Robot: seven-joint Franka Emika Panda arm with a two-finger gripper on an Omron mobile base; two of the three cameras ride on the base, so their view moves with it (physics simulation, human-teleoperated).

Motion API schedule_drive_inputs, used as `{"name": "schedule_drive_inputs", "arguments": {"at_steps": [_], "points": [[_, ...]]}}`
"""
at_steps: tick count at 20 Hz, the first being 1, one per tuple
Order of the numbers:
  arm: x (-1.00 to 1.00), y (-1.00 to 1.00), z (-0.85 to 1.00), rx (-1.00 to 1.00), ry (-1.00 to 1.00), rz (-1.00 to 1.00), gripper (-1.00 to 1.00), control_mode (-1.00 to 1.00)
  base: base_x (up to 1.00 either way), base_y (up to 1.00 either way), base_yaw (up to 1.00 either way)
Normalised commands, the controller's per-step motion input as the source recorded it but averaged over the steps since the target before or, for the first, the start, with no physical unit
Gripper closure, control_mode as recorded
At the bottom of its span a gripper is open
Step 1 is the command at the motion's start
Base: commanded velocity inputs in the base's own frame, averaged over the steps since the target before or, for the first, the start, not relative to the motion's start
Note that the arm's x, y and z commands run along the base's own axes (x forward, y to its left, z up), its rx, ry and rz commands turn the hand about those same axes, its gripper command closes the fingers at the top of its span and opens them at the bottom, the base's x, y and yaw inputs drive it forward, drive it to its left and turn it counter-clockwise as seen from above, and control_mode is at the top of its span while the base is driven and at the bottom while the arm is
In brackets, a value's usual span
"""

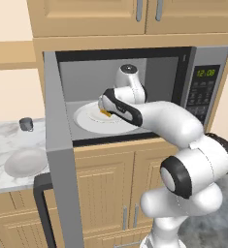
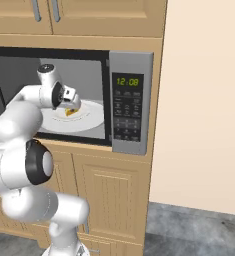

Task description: Pick the cheese from the microwave and place it on plate located on the counter.

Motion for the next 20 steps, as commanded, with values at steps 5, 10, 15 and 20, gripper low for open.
{"name": "schedule_drive_inputs", "arguments": {"at_steps": [5, 10, 15, 20], "points": [[0.38, 0.14, -0.26, 0.0, 0.0, 0.0, -1.0, -1.0, 0.0, 0.0, 0.0], [0.35, 0.0, -0.05, 0.0, 0.0, 0.0, -1.0, -1.0, 0.0, 0.0, 0.0], [0.35, 0.0, -0.25, 0.0, 0.0, 0.0, -1.0, -1.0, 0.0, 0.0, 0.0], [0.29, 0.03, -0.26, 0.0, 0.0, 0.0, -1.0, -1.0, 0.0, 0.0, 0.0]]}}
